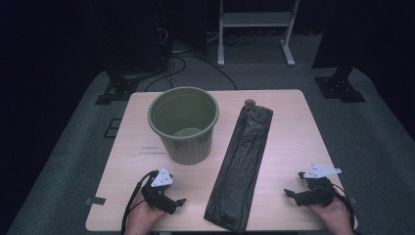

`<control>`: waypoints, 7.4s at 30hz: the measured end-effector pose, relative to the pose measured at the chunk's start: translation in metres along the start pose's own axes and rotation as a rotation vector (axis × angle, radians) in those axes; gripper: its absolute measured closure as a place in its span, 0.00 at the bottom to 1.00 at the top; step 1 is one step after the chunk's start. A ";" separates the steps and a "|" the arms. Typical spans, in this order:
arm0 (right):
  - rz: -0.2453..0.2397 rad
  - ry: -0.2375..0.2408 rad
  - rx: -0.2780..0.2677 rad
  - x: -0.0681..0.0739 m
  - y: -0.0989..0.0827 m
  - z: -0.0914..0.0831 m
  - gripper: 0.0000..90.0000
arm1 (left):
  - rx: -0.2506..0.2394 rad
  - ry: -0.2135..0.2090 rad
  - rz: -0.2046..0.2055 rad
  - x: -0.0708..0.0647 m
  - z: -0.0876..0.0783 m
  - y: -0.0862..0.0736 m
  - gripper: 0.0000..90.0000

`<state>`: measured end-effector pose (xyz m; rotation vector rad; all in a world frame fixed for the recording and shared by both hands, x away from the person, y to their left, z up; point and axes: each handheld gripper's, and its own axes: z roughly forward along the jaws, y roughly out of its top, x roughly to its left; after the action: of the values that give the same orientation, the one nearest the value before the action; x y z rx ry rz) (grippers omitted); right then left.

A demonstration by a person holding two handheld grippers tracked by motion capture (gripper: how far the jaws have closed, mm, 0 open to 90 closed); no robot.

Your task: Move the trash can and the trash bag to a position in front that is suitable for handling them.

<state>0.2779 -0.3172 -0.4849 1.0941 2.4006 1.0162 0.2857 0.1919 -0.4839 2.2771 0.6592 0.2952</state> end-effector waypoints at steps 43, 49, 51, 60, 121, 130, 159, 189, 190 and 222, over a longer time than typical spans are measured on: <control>-0.017 0.189 -0.076 0.046 0.062 0.049 0.42 | -0.001 0.000 -0.001 0.001 -0.001 -0.001 0.00; -0.036 0.196 -0.063 0.052 0.067 0.060 0.42 | -0.001 0.000 0.000 0.001 -0.001 -0.001 0.00; -0.047 0.188 -0.048 0.054 0.068 0.064 0.43 | -0.001 0.000 0.000 0.001 -0.001 -0.001 0.00; -0.095 0.111 -0.038 0.055 0.066 0.062 0.85 | -0.001 0.000 -0.001 0.001 -0.001 -0.001 0.00; 0.093 0.044 -0.001 -0.026 0.014 -0.011 0.99 | -0.001 0.001 0.000 0.001 -0.001 -0.001 0.00; 0.138 0.005 -0.014 -0.042 -0.001 -0.025 0.96 | -0.001 0.001 0.001 0.001 -0.001 -0.001 0.00; 0.060 -0.025 -0.002 0.007 0.043 0.025 0.11 | -0.001 0.000 0.000 0.001 -0.001 -0.001 0.00; 0.039 -0.039 -0.020 0.011 0.038 0.041 0.11 | -0.068 -0.004 -0.108 0.011 -0.033 0.008 0.00; 0.039 -0.039 -0.020 0.011 0.038 0.041 0.11 | -0.068 -0.006 -0.110 0.011 -0.035 0.009 0.00; 0.041 -0.039 -0.020 0.011 0.038 0.041 0.11 | -0.167 -0.003 -0.139 0.040 -0.111 0.071 0.00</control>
<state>0.3128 -0.2724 -0.4868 1.1501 2.3411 1.0201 0.3016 0.2370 -0.3548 2.0621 0.7583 0.2694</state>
